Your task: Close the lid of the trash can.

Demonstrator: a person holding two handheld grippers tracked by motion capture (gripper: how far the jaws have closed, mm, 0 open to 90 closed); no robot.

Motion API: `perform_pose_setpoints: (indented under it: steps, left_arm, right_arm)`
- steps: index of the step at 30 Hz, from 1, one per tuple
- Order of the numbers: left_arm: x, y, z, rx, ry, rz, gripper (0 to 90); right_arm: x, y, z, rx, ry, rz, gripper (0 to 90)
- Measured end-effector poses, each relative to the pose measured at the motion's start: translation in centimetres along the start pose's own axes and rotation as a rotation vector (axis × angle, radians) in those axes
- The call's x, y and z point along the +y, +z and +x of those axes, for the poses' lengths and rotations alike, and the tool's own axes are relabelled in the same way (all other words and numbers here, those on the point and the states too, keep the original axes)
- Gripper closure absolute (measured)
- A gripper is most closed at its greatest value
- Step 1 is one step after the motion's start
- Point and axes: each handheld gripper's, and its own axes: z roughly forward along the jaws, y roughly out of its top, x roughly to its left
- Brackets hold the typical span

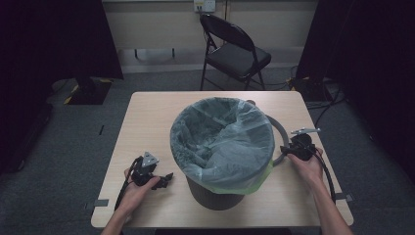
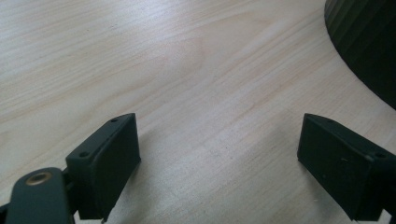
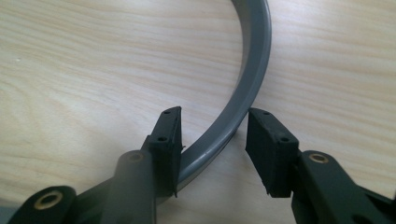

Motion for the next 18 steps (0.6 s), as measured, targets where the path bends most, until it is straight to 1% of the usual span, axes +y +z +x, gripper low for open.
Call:
perform_pose_setpoints:
  steps: [2,3,4,5,6,7,9,10,11,15,16,18]
  left_arm:
    - [0.0,0.0,0.0,-0.001,-0.001,0.002,12.1]
    - [0.0,0.0,0.0,-0.001,0.001,0.003,11.8]
    - [0.0,0.1,0.1,-0.002,0.006,0.003,11.4]
    - [0.1,0.1,0.1,-0.003,0.007,0.003,11.1]
    - [0.1,0.1,0.1,-0.003,0.004,0.006,10.9]
    - [0.1,0.1,0.1,-0.005,0.007,0.006,10.9]
    - [0.1,0.1,0.1,-0.005,0.008,0.007,10.8]
    - [0.1,0.1,0.1,-0.005,0.008,0.006,10.7]
    - [0.1,0.1,0.1,-0.005,0.008,0.007,10.7]
    - [0.1,0.1,0.2,-0.007,0.012,0.007,10.7]
    - [0.1,0.1,0.2,-0.007,0.011,0.007,10.6]
    - [0.1,0.1,0.2,-0.009,0.01,0.005,10.5]
  right_arm:
    - [0.0,0.1,-0.5,0.003,0.02,0.012,56.3]
    - [-0.1,0.2,-0.8,-0.018,0.02,0.036,56.6]
    - [-0.2,0.4,-0.9,-0.044,0.006,0.056,57.7]
    - [-0.4,0.4,-1.5,-0.031,0.036,0.038,58.4]
    - [-0.4,0.4,-1.8,-0.015,0.054,0.03,59.1]
    - [-0.5,0.4,-2.0,-0.01,0.049,0.02,59.1]
    - [-0.7,0.4,-2.1,-0.006,0.055,0.006,59.1]
    - [-0.8,0.3,-2.1,-0.005,0.067,0.007,59.1]
    - [-0.7,0.3,-2.2,-0.008,0.086,0.015,58.6]
    - [-0.1,0.4,-2.3,-0.015,0.108,0.056,56.6]
    - [0.0,0.5,-2.2,-0.032,0.113,0.057,56.9]
    - [0.2,0.6,-2.3,-0.05,0.124,0.059,57.1]
